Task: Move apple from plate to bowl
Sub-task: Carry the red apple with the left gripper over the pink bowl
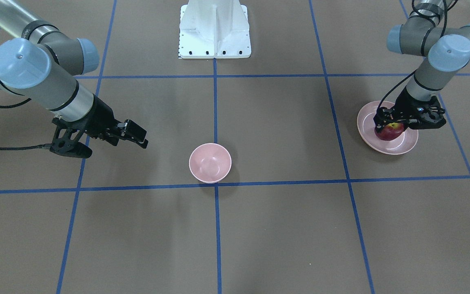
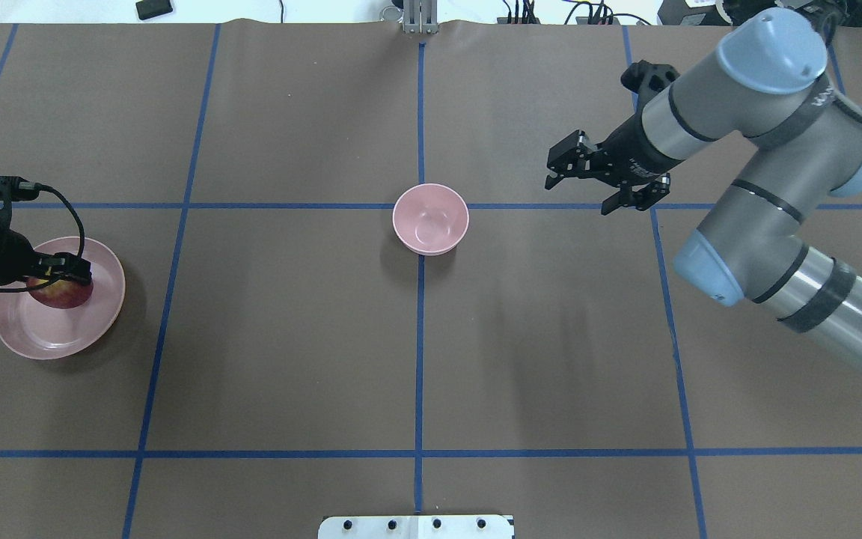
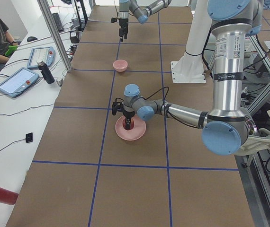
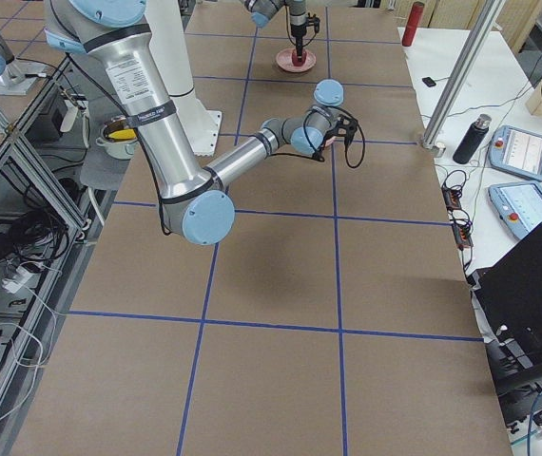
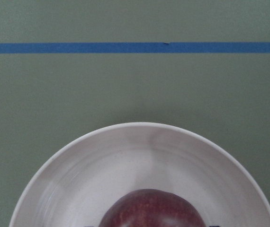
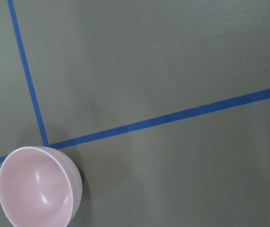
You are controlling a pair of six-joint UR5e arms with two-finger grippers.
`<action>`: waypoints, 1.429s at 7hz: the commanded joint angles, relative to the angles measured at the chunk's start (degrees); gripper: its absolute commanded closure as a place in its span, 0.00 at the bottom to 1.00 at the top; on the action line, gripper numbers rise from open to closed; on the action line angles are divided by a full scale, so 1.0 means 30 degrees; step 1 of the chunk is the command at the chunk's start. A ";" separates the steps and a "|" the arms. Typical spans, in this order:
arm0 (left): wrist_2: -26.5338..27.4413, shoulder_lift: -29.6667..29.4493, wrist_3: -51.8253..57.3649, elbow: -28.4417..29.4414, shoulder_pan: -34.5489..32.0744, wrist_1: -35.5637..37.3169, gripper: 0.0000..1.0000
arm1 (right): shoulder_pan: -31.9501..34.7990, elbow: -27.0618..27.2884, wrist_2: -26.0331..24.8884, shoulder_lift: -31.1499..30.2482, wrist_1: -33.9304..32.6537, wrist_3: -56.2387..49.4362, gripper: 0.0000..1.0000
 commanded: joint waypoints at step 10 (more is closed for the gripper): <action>0.1257 -2.0293 -0.5418 0.9360 0.3535 0.8514 1.00 | 0.7338 0.0727 0.1399 -1.0460 0.0019 -1.8047 0.00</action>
